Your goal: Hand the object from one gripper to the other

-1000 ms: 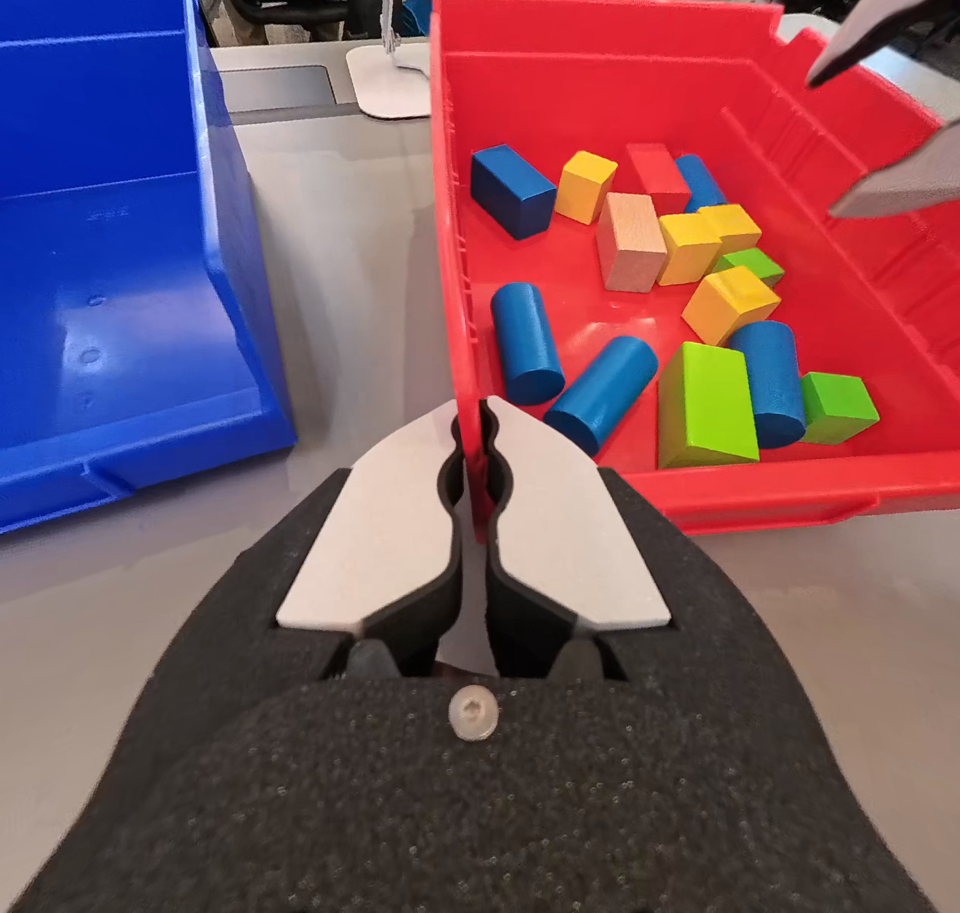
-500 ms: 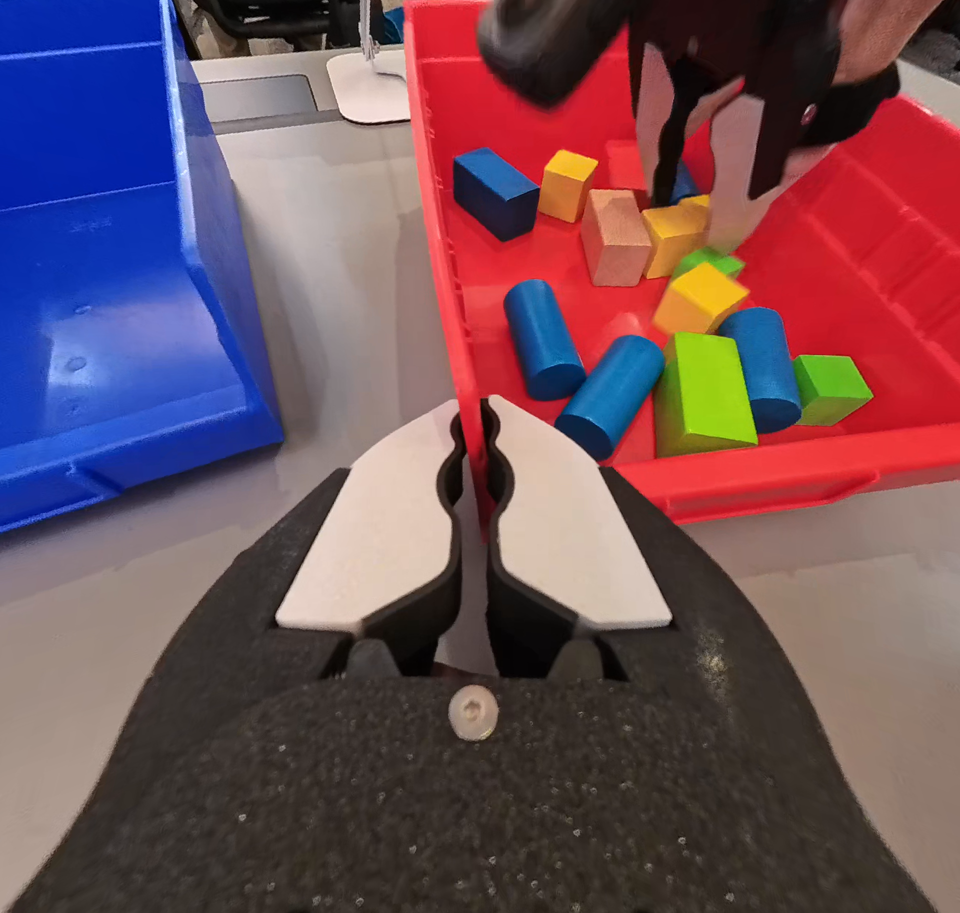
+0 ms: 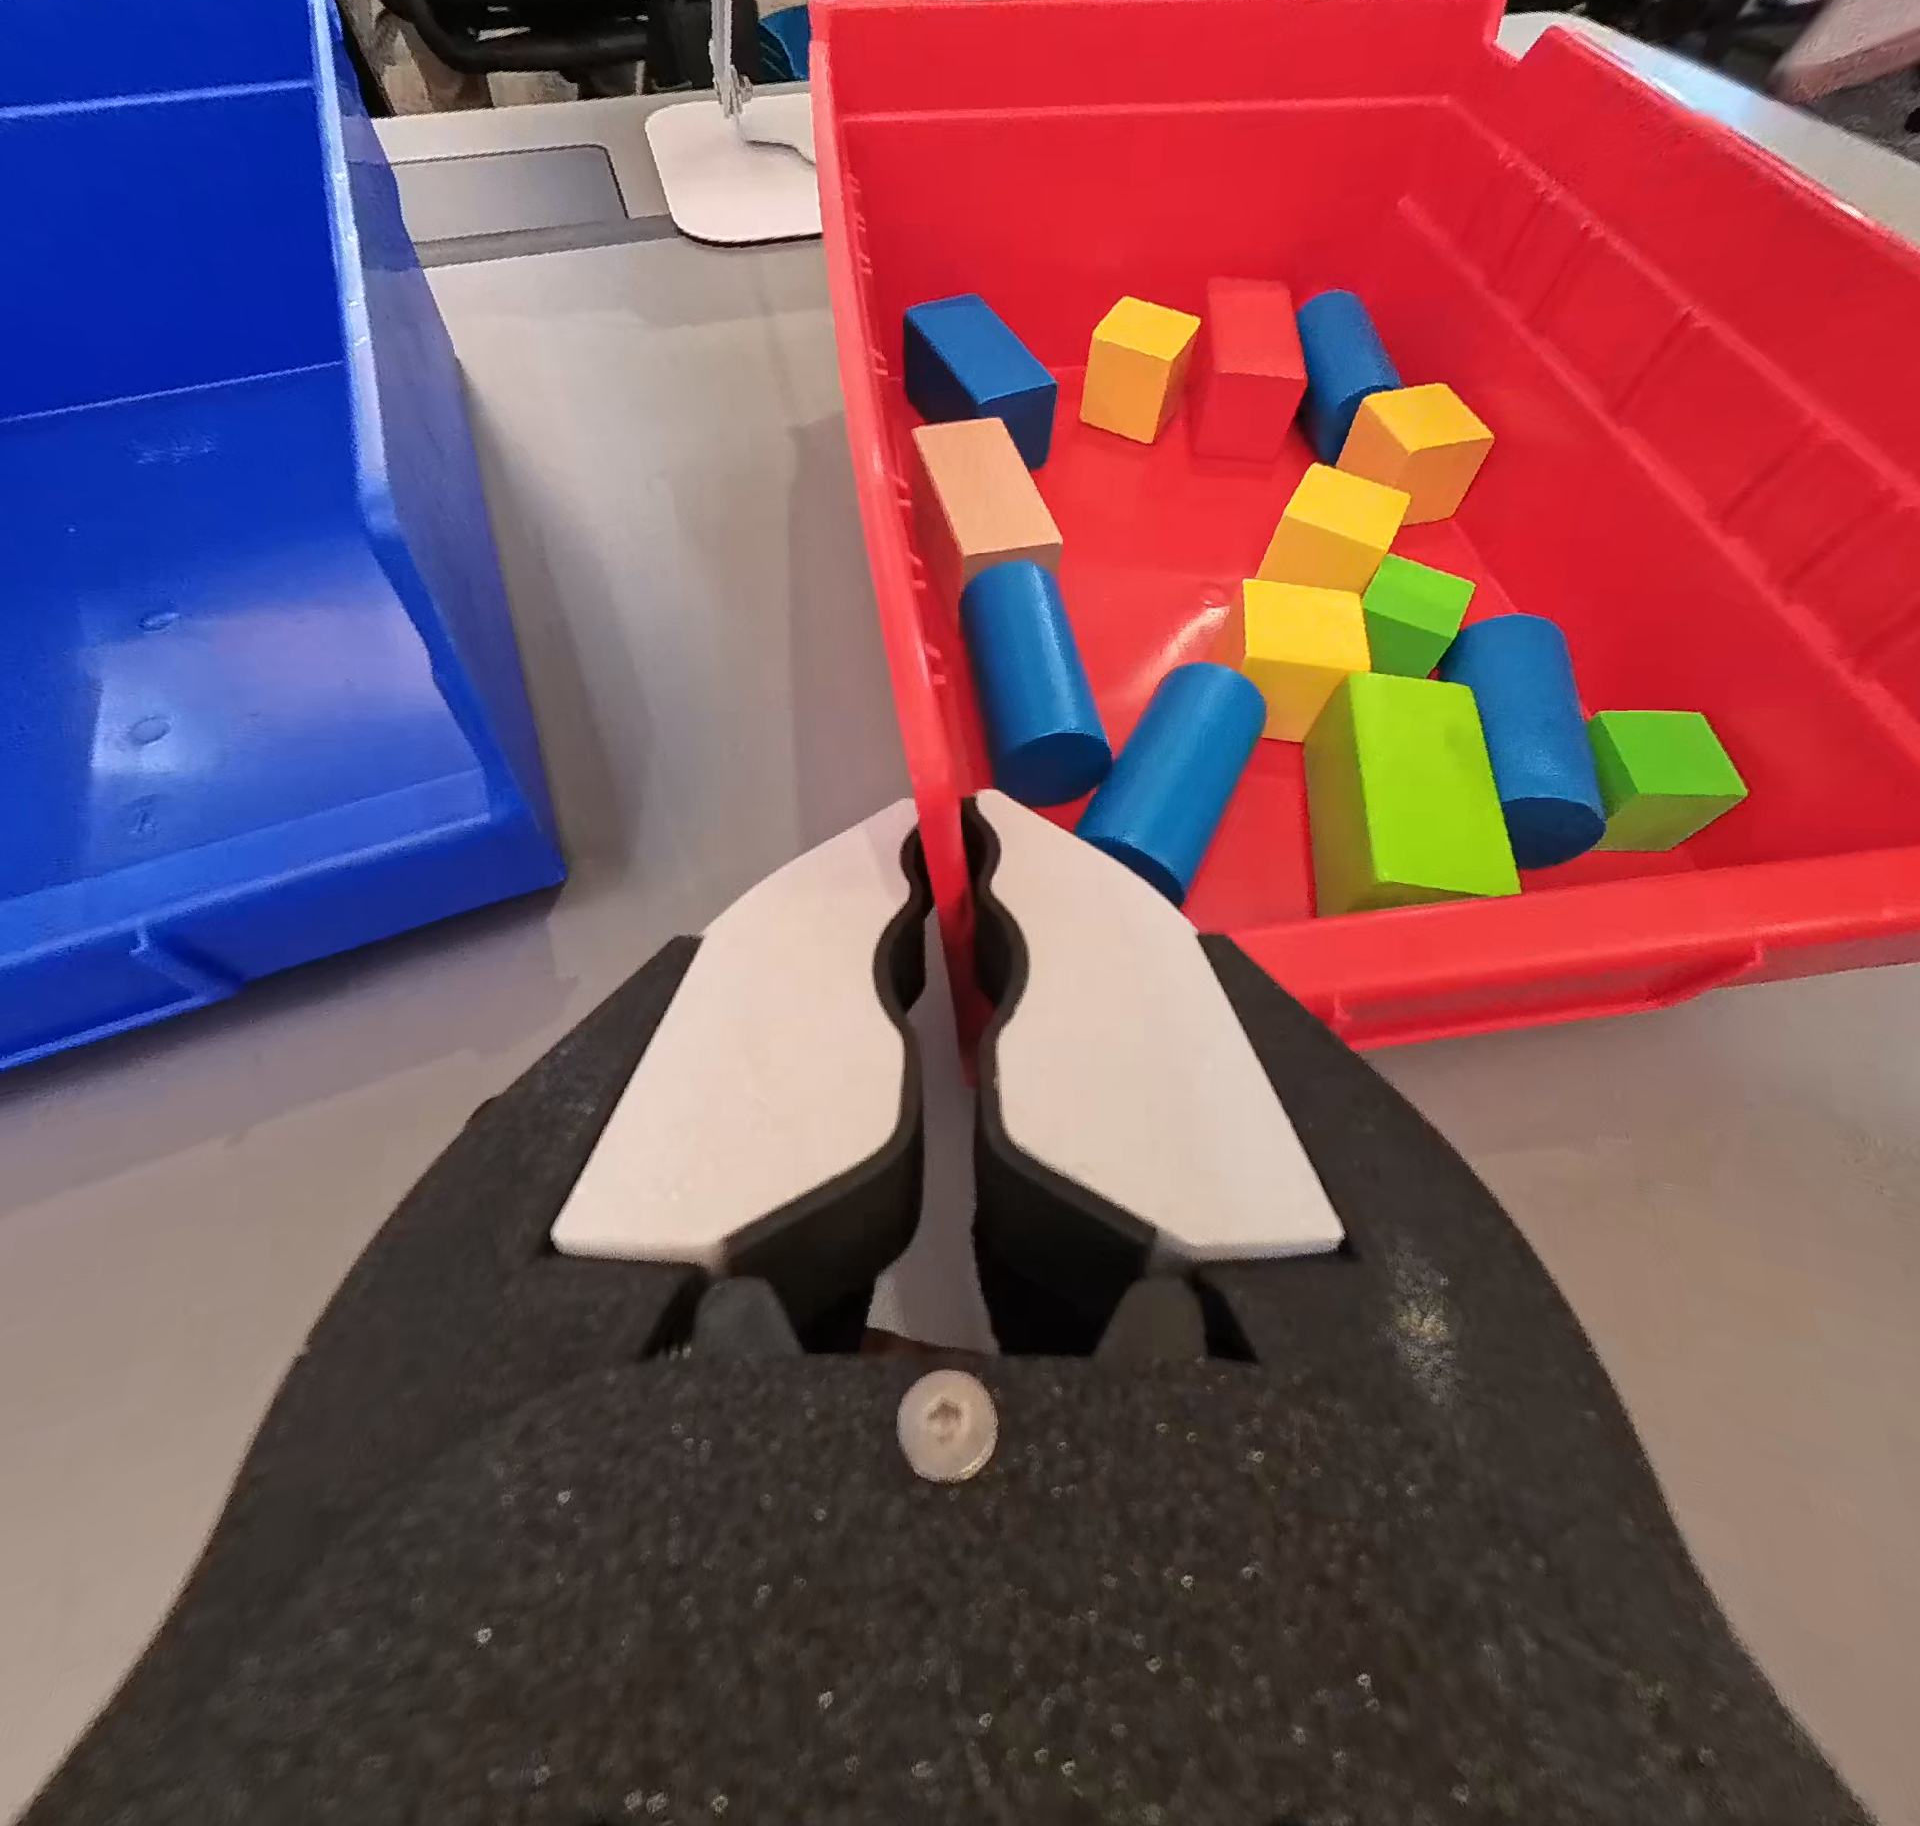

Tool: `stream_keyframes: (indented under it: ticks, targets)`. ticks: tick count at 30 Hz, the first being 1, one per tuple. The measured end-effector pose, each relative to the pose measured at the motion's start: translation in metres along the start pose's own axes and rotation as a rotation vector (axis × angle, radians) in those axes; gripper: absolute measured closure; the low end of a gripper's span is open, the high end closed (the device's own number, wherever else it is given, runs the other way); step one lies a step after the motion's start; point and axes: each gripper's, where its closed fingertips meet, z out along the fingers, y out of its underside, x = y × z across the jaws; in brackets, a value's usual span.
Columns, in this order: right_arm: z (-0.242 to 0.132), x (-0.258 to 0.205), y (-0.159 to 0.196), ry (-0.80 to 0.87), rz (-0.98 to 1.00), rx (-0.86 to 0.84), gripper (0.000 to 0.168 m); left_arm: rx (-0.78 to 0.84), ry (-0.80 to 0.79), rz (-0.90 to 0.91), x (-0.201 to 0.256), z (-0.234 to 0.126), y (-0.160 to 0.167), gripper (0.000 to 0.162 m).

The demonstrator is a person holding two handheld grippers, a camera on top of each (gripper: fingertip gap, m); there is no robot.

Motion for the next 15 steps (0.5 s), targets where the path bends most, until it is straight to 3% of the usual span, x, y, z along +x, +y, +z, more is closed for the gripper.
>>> stream_keyframes:
  ticks: [4,7,9,10,15]
  targets:
    - [-0.040,-0.061,0.018,0.116,0.342,0.268,0.093,-0.002,-0.011,0.005,0.001,-0.001,0.000,0.159]
    - [-0.034,-0.096,0.068,0.277,0.679,0.317,0.087,-0.004,-0.011,0.002,0.004,-0.001,0.000,0.158]
    - [-0.026,-0.104,0.089,0.347,0.901,0.371,0.102,-0.004,-0.017,0.007,0.007,-0.001,0.000,0.158]
    - [-0.020,-0.108,0.086,0.317,0.928,0.398,0.102,-0.006,-0.020,0.014,0.009,-0.001,-0.001,0.158]
    - [0.003,-0.090,0.101,0.401,0.925,0.194,0.152,-0.012,-0.041,0.033,0.024,0.005,-0.010,0.158]
